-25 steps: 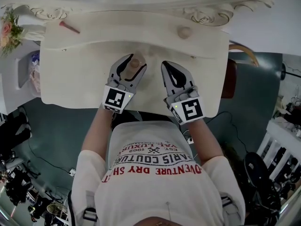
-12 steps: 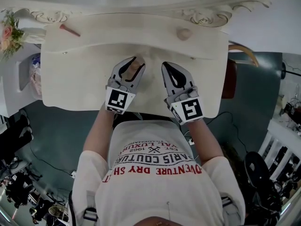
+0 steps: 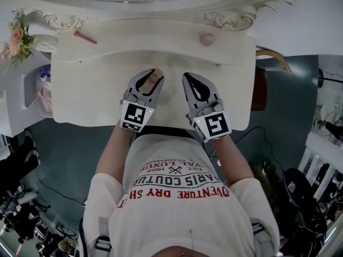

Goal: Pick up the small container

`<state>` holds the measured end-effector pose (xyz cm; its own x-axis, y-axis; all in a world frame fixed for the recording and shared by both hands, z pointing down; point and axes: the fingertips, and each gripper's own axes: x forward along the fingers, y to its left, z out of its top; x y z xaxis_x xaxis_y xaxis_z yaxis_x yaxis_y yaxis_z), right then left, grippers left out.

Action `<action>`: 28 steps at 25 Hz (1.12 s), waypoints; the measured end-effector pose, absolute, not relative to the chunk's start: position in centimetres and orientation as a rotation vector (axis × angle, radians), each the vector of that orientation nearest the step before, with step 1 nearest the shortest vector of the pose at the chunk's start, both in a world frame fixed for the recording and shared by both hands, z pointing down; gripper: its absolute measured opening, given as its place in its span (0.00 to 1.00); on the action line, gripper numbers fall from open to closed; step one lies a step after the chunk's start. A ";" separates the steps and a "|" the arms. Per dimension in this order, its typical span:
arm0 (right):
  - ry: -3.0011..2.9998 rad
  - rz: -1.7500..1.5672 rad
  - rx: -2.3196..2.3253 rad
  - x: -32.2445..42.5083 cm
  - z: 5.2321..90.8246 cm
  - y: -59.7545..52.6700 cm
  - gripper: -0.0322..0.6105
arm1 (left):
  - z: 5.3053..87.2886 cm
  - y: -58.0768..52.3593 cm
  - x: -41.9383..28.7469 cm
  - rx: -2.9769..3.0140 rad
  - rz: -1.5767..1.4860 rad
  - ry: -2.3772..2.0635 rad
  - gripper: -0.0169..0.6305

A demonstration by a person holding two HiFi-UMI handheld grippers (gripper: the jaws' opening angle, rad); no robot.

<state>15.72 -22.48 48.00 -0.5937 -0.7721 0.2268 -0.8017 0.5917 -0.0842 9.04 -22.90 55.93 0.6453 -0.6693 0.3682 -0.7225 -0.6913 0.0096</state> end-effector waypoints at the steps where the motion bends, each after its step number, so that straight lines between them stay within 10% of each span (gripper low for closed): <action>1: -2.650 0.258 1.330 15.5 47.6 -22.3 0.05 | 55.3 -22.8 8.8 2.712 0.505 -1.149 0.25; 28: -2.626 0.007 1.525 9.3 35.1 -19.8 0.05 | 35.5 -20.0 -3.1 2.834 0.311 -1.315 0.25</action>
